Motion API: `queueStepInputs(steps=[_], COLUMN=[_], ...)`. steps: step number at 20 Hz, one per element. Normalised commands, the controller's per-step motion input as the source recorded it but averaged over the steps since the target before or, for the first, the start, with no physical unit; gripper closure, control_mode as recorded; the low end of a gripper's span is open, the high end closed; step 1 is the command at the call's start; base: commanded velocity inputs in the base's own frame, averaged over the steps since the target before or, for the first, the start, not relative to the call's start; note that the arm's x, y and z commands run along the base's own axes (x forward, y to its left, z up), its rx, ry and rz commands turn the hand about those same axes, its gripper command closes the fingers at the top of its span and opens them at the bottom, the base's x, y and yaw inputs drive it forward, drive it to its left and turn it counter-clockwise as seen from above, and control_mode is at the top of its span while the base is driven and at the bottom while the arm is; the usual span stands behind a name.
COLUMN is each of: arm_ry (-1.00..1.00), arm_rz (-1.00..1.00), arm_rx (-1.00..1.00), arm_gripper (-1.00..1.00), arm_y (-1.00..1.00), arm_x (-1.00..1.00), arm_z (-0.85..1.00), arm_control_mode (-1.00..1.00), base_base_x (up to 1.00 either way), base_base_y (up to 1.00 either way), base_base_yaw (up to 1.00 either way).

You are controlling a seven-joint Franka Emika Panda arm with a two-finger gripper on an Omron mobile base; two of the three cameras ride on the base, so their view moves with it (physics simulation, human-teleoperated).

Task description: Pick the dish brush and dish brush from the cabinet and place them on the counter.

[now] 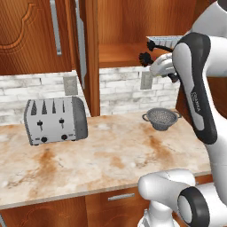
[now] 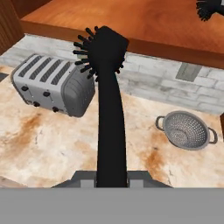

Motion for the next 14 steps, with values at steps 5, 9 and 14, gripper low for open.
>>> queueStepInputs(steps=[5, 9, 14], arm_ry=[0.0, 0.0, 0.0], arm_rz=[0.0, 0.0, 0.0], arm_rx=[0.0, 0.0, 0.0], arm_gripper=[1.0, 1.0, 1.0], arm_y=[0.0, 0.0, 0.0], arm_x=[-0.43, -0.26, -0.16], arm_z=[-0.39, -0.48, -0.64], arm_control_mode=[-1.0, -1.0, -1.0], base_base_x=[0.0, 0.0, 0.0], base_base_y=[0.0, 0.0, 0.0], base_base_yaw=[0.0, 0.0, 0.0])
